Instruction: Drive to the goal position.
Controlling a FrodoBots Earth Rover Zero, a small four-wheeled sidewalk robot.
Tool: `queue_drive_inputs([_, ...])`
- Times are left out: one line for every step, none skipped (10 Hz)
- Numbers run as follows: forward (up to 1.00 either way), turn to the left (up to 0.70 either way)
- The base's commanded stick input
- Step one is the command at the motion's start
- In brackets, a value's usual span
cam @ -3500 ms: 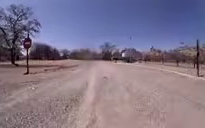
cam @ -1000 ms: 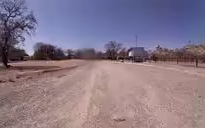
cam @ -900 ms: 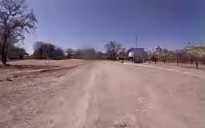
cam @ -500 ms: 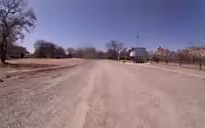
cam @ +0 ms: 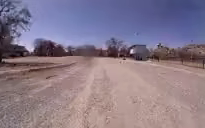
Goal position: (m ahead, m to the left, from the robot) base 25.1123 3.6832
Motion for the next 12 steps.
queue_drive_inputs([1.0,0.0])
queue_drive_inputs([1.0,0.0])
queue_drive_inputs([1.0,0.0])
queue_drive_inputs([1.0,0.0])
queue_drive_inputs([1.0,0.0])
queue_drive_inputs([1.0,0.0])
queue_drive_inputs([1.0,0.0])
queue_drive_inputs([1.0,0.0])
queue_drive_inputs([1.0,0.0])
queue_drive_inputs([1.0,0.0])
queue_drive_inputs([1.0,0.0])
queue_drive_inputs([1.0,0.0])
